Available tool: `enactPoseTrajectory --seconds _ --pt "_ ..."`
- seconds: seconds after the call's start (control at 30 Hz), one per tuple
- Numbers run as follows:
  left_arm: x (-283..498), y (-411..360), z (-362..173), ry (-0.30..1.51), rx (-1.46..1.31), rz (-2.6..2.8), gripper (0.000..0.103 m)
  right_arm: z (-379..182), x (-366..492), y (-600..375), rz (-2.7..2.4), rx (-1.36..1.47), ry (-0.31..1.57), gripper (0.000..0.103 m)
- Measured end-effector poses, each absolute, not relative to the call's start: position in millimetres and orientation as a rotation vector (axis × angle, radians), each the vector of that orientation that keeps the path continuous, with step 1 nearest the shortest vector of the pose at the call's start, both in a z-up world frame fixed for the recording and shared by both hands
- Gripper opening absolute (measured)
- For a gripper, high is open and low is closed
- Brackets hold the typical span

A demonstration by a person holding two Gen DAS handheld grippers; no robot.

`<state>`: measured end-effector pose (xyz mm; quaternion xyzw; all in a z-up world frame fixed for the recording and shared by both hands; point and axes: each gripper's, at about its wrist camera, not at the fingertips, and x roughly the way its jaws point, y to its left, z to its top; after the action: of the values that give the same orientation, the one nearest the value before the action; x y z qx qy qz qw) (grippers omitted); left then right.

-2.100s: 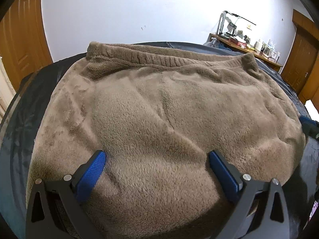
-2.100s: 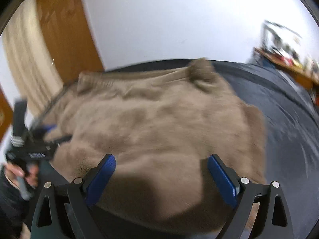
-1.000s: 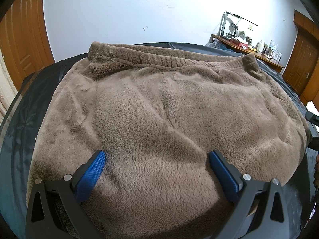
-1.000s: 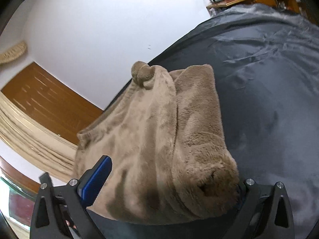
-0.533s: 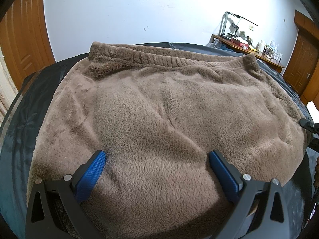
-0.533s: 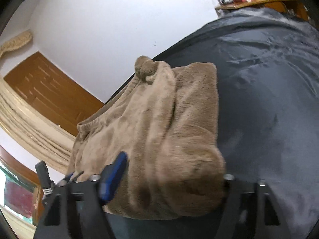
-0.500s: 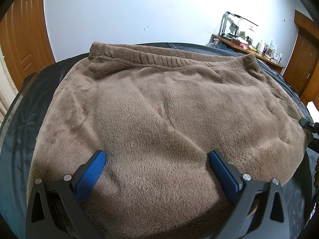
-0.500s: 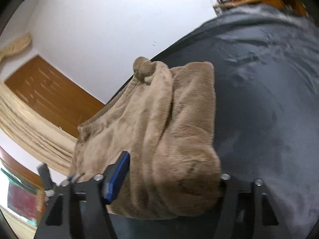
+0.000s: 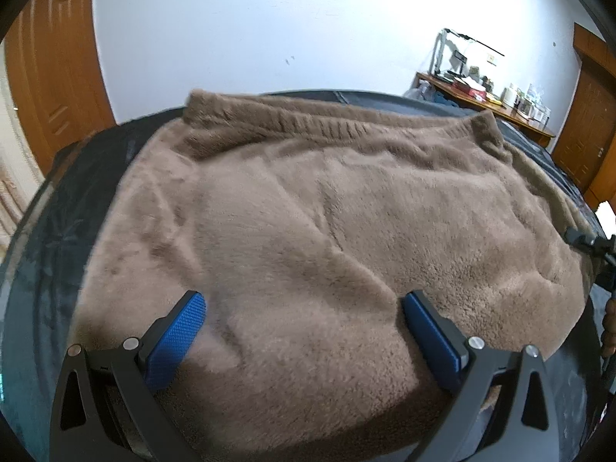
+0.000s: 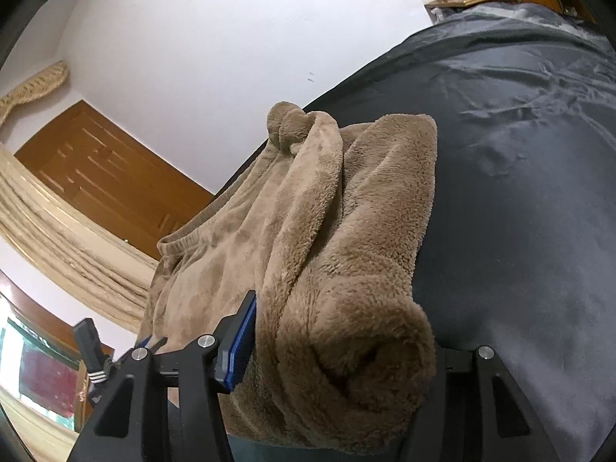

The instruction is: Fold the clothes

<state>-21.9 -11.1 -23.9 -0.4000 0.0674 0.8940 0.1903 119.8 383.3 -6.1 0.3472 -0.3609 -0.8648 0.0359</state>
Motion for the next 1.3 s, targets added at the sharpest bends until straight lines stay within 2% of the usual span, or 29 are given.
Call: enactPoseTrajectory --seconds 0.1,0.23,0.33,0.57,0.83,1.1,1.3 --pt "-19.7 -23.2 -11.5 0.178 -1.074 2.595 0.103 -8.0 121.1 385.3 -2.664 1.076 -1.133 0.044" --pt "-31.9 -43.0 -9.9 0.125 -1.124 2.673 0.103 -3.3 122.9 386.2 -2.651 1.079 -1.174 0.039" --pt "-44.2 -48.8 -21.0 0.077 -1.223 2.644 0.102 9.5 123.3 382.5 -2.651 1.028 -1.171 0.039" --pt "-39.1 -36.9 -24.4 0.177 -1.208 2.664 0.102 11.1 111.7 376.4 -2.626 1.034 -1.171 0.042" --pt "-42.2 -46.4 -20.5 0.108 -1.238 2.632 0.102 14.1 111.1 371.8 -2.672 1.063 -1.135 0.039" --pt "-50.2 -91.4 -3.9 -0.124 -1.239 2.695 0.102 78.3 98.4 336.5 -2.633 0.836 -1.081 0.036" --pt "-58.5 -143.8 0.4 -0.438 -1.267 2.728 0.102 116.2 63.7 271.3 -2.538 0.755 -0.996 0.036"
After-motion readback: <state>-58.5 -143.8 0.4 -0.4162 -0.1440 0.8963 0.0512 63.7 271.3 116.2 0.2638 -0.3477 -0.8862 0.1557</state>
